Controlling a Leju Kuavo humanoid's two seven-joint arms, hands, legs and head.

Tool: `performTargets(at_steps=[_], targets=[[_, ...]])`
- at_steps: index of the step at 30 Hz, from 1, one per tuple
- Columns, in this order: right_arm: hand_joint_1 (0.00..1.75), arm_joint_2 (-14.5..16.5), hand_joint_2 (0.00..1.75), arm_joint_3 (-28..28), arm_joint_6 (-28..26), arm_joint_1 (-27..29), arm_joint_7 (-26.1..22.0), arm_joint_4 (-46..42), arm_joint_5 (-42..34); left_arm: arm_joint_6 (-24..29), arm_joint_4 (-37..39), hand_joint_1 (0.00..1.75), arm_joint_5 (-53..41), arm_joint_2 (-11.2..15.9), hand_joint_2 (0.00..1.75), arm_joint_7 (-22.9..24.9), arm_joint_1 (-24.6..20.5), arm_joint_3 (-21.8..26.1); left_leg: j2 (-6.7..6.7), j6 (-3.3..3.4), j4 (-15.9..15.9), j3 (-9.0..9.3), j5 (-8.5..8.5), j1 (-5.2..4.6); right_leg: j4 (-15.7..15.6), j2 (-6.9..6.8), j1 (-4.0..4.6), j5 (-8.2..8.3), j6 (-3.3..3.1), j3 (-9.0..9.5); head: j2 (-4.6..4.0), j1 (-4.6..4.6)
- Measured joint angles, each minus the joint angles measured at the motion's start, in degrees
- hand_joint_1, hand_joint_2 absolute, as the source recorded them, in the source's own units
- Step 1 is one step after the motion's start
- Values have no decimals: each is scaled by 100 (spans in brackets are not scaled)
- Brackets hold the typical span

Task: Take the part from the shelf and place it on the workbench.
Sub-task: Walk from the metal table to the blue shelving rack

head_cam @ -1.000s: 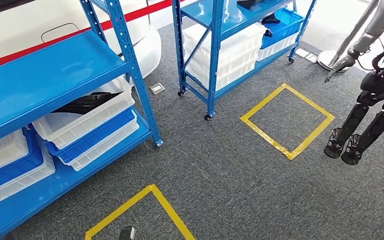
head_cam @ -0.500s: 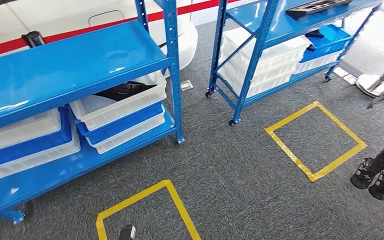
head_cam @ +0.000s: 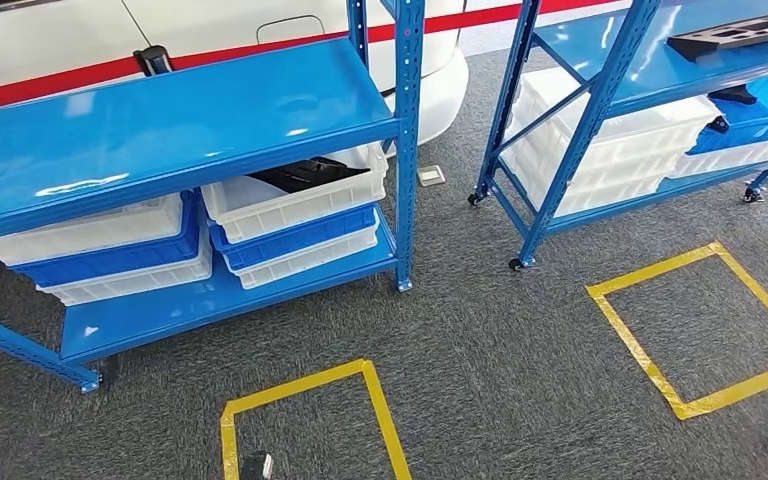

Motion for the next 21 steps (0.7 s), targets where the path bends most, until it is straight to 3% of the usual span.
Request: performTargets(at_steps=[2,3,4,6,8,10,12,13,15,17,19,21], targets=[[0,1,0,0,1,17,0,0,-1,1,0,0,-4,0,0,-8,0,-3,160,-33,750,-413,-304,19,1,-178,32,-34,-53,25,0,-14],[0,1,0,0,1,18,0,0,-1,1,0,0,-8,0,0,-14,-1,-4,179,-39,948,-535,-329,27,1,-264,42,-50,-64,36,0,-14],[0,1,0,0,1,15,0,0,0,1,0,0,-10,0,0,-19,-1,-6,192,-37,924,-536,-240,31,1,-338,48,-67,-68,52,0,-15],[0,6,0,0,2,5,0,0,1,4,0,0,-6,0,0,-11,0,-7,291,7,284,-206,153,26,0,-459,57,-106,-54,105,0,-18],[0,11,0,-1,2,-2,0,0,1,10,0,0,-1,0,0,3,-2,-7,489,75,-382,142,390,-25,2,-556,93,-152,-9,149,0,-15],[0,12,0,-2,2,-11,0,0,2,15,0,0,-2,0,0,6,-2,-7,536,121,-568,220,388,-76,-6,-649,126,-189,51,171,0,-13],[0,11,0,-2,9,-30,-2,-5,5,34,0,0,0,-3,0,9,3,-6,399,171,-622,244,408,-70,-13,-709,140,-223,107,202,0,-19],[0,8,0,-2,13,-36,-4,-9,8,46,0,0,0,-7,0,10,3,-6,333,205,-667,276,430,-53,59,-632,142,-277,123,190,0,-15],[0,0,0,-2,16,-38,-8,-14,14,59,0,0,1,-15,0,10,2,-5,216,269,-740,337,476,-11,519,-340,123,-511,117,-10,0,5],[0,-10,0,-2,23,-33,-8,-13,19,90,1,0,9,-17,87,18,0,-3,74,295,-746,338,480,-6,1312,-150,104,-812,105,-433,0,22],[0,-23,0,-2,33,-18,-7,-11,36,166,1,0,36,-19,175,57,3,4,-98,291,-741,344,475,-3,1662,-115,86,-831,173,-684,0,26],[0,-41,0,-2,28,-13,-21,-9,53,279,1,0,64,-25,175,137,3,10,-234,264,-725,361,458,8,1095,-100,48,-467,289,-500,0,29]])
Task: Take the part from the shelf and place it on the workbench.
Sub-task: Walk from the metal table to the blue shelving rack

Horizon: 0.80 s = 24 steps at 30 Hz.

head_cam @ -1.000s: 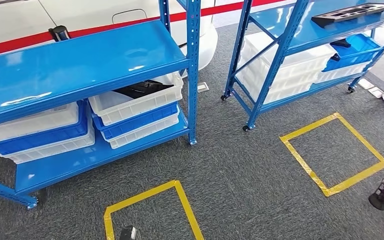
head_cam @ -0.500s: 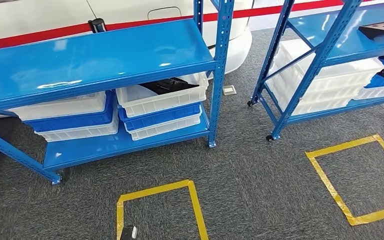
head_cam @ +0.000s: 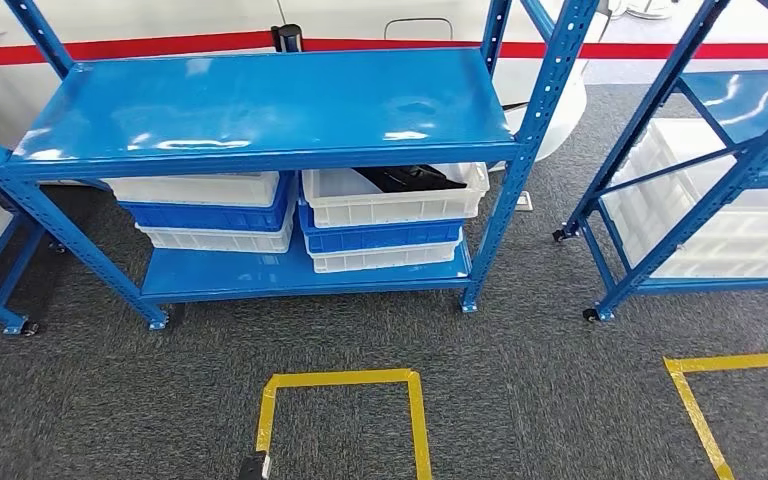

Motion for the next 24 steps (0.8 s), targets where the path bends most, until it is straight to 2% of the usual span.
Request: performTargets(at_steps=[1,2,3,5,7,9,13,14,16,17,20,24], targets=[[0,-7,0,0,-7,-5,-9,1,2,64,-1,0,12,-3,175,52,-4,2,-45,-27,18,7,-17,2,-419,17,-18,199,42,153,0,9],[0,-12,0,0,-13,-17,-16,1,-1,127,-1,0,27,-9,175,110,-11,4,-79,-63,41,9,-44,-4,-762,39,-24,354,42,276,0,19],[0,-13,0,0,-15,-33,-19,1,-6,178,-1,0,42,-13,175,167,-20,6,-93,-86,66,6,-75,-16,-972,61,-40,447,10,360,0,21],[0,-8,0,0,-15,-61,-10,1,-13,242,-1,0,62,-21,175,249,-34,10,-86,-38,93,0,-108,-37,-1060,90,-36,494,-76,407,0,12],[0,-5,0,0,-15,-61,0,2,-16,260,-1,0,69,-24,175,279,-37,12,-59,43,84,14,-105,-33,-1060,107,-22,499,-91,423,0,0],[0,-5,0,0,-15,-51,3,3,-18,264,-1,0,73,-26,175,288,-38,15,-40,50,64,33,-104,-27,-1059,123,-6,498,-95,423,0,-1],[0,-6,0,-1,-25,-53,38,3,-29,285,-1,0,74,-33,0,329,-41,27,-22,45,37,50,-103,-21,-1056,132,14,491,-156,422,0,0],[0,-7,44,-2,-28,-53,65,3,-34,295,-2,0,73,-36,0,353,-43,30,-21,37,35,50,-104,-20,-1056,132,19,489,-167,422,0,-1],[0,-11,131,-4,-20,-53,113,3,-44,305,-4,0,72,-39,0,391,-46,35,-17,-24,29,52,-106,-13,-1053,132,29,484,-186,421,0,-1],[0,-15,175,-5,-9,-53,126,3,-48,303,-4,0,72,-39,44,403,-46,37,-15,-66,26,53,-109,-9,-1052,132,35,482,-193,421,0,0],[0,-25,175,-8,20,-53,156,3,-64,300,-5,0,73,-41,175,446,-45,48,-13,-140,22,56,-113,-4,-1052,132,48,481,-194,419,0,3],[0,-34,175,-11,75,-54,168,3,-81,300,-5,0,76,-43,175,497,-45,58,-13,-179,23,55,-115,-25,-1055,132,49,480,-194,415,0,3]])
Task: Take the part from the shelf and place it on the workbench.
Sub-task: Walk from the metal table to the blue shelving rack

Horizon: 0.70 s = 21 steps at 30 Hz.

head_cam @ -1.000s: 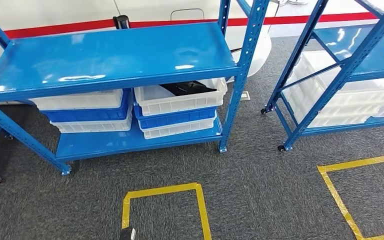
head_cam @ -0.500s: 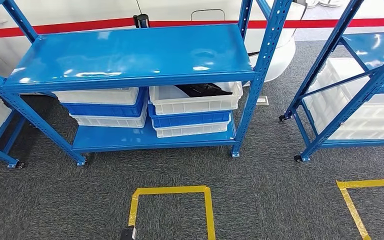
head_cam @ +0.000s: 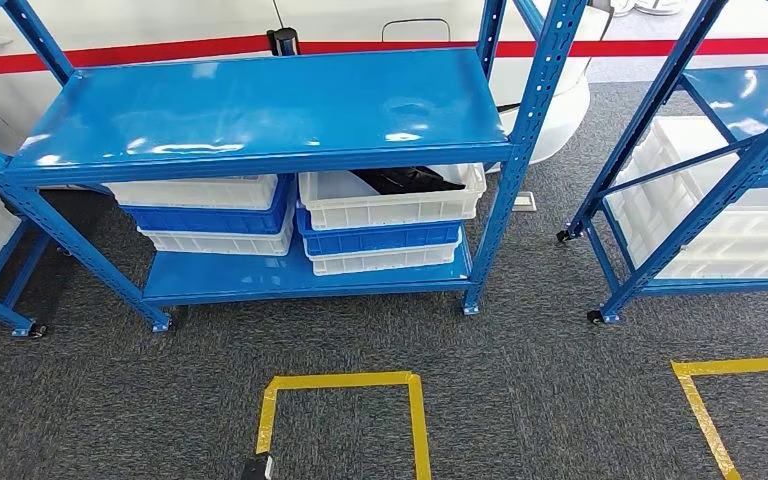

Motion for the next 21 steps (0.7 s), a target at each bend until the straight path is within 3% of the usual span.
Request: performTargets(at_steps=[3,4,7,8,9,13,18,21], targets=[[0,-2,175,-7,32,7,-6,-2,-25,-36,-10,0,-19,4,175,57,18,54,1,1,1,-1,0,-11,-8,0,-5,1,2,7,0,1],[0,-5,131,-17,34,18,-20,-8,-49,-68,-22,0,-75,8,175,82,38,129,1,2,1,-1,1,-16,-10,-1,-10,1,2,8,0,1],[0,-22,0,-61,45,61,-100,-38,-171,-193,-68,0,-410,24,44,151,120,448,1,5,2,-1,1,-33,-16,-1,-23,2,3,11,0,1],[0,-28,0,-74,54,79,-132,-50,-218,-240,-83,0,-555,30,0,172,148,549,1,6,2,-1,1,-39,-17,-1,-25,2,3,11,0,0],[0,-34,0,-86,63,100,-165,-64,-268,-288,-99,0,-715,37,0,193,178,657,1,8,2,-1,0,-44,-18,-1,-29,2,4,12,0,0],[0,-67,0,-127,107,196,-302,-145,-475,-473,-177,0,-1358,69,175,262,313,1101,2,14,2,-1,-4,-52,-20,-1,-41,1,5,12,0,1],[0,-117,0,-171,127,315,-485,-280,-742,-710,-289,0,-2158,142,175,352,505,1709,5,19,2,-3,-7,-53,-21,0,-42,0,5,13,0,1],[0,-149,0,-207,134,392,-590,-357,-901,-852,-348,0,-2642,195,44,414,606,2088,7,20,2,-4,-8,-52,-21,0,-43,0,5,14,0,1]])
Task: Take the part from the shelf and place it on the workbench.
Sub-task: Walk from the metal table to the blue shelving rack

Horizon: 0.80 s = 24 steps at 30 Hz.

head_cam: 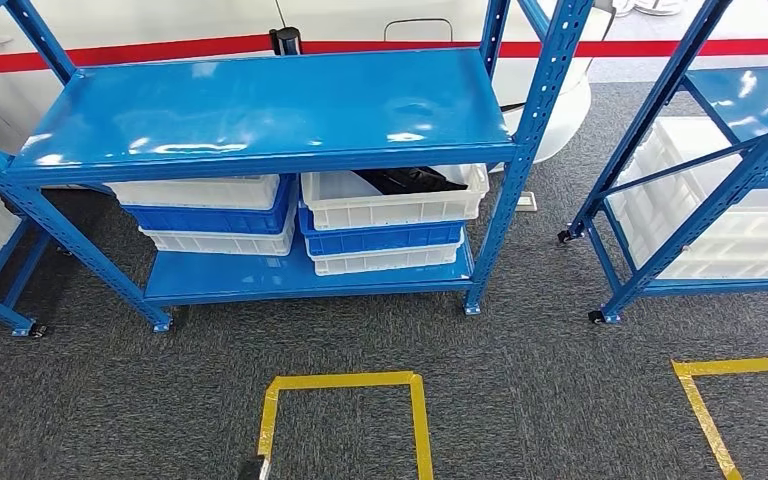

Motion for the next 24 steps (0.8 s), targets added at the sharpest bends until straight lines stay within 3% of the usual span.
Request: performTargets(at_steps=[1,24], targets=[[0,-10,0,-14,2,26,-36,-27,-53,-48,-20,0,-158,23,0,20,41,125,1,0,0,1,0,0,0,0,0,0,0,0,0,-1],[0,-259,0,-238,172,568,-847,-667,-1266,-1126,-421,0,-3822,582,0,534,1126,2919,14,6,-1,11,-8,0,-1,15,1,-2,-1,-14,0,-1]])
